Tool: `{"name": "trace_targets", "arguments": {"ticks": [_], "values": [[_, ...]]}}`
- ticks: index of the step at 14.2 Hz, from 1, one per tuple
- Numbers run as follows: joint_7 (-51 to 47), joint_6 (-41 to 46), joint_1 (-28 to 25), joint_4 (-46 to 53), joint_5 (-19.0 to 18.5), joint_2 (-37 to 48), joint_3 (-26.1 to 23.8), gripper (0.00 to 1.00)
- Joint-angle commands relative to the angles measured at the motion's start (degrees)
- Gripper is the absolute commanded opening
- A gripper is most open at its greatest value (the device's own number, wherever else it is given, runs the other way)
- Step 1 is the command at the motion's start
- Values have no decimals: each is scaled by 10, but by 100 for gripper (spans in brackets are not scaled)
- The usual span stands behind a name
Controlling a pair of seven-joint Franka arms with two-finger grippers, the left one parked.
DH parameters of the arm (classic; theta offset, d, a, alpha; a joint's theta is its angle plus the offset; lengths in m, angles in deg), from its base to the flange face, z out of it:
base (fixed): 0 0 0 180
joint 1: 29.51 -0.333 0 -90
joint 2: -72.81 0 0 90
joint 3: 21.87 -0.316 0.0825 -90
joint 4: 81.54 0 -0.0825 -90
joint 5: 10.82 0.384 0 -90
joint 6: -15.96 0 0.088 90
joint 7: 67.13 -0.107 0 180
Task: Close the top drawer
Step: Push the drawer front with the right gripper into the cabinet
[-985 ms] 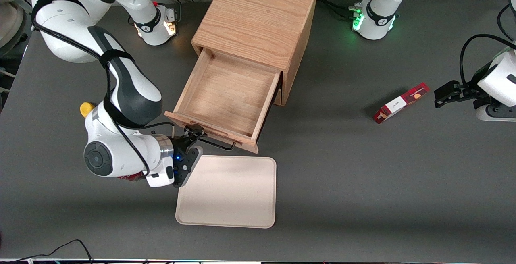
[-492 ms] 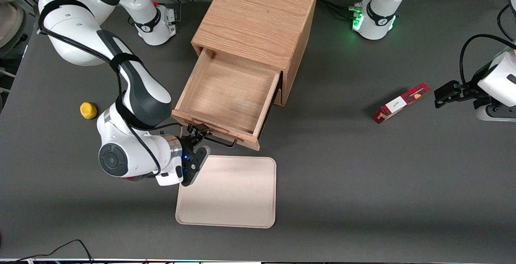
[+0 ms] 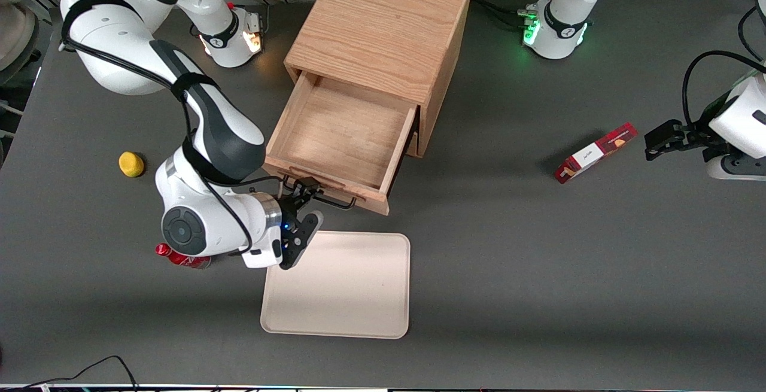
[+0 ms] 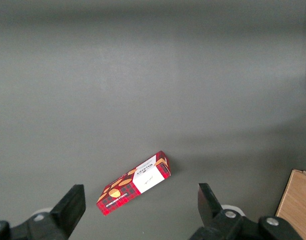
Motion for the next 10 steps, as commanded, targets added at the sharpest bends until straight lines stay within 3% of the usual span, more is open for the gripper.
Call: {"name": "trace_targets", "arguments": {"ticks": [1, 10], "values": [[-35, 5, 4, -62, -7, 45, -10, 100], [-38, -9, 20, -188, 0, 121, -30, 100]]}}
